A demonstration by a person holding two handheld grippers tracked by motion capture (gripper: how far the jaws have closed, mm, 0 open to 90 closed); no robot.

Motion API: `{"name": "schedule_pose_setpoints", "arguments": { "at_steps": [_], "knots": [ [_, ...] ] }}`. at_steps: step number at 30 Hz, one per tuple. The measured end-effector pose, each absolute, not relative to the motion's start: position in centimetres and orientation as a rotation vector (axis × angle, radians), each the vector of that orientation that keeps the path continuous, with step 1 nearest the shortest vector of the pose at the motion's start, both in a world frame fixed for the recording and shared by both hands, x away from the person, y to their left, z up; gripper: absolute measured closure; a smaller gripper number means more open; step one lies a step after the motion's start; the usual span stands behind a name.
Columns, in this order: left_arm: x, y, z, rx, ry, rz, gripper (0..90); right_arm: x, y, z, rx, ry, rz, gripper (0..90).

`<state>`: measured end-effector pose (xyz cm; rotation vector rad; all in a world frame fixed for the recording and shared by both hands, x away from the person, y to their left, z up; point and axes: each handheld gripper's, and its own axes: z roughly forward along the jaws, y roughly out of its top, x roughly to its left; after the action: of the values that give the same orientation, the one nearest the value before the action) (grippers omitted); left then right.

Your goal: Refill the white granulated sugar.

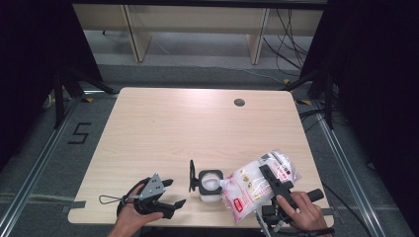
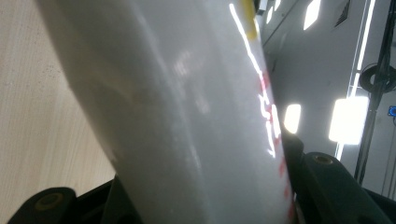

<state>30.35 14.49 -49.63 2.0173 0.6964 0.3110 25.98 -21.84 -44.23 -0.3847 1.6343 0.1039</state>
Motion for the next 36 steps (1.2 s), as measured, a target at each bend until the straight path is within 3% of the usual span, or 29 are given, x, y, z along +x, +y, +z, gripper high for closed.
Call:
{"name": "schedule_pose_setpoints", "arguments": {
  "at_steps": [36],
  "knots": [
    [30.34, 14.54, -49.61, 2.018, 0.699, 0.311, 20.3, 26.29, -22.19, -44.47, -0.353, 1.694, 0.162, 57.6]
  ]
}}
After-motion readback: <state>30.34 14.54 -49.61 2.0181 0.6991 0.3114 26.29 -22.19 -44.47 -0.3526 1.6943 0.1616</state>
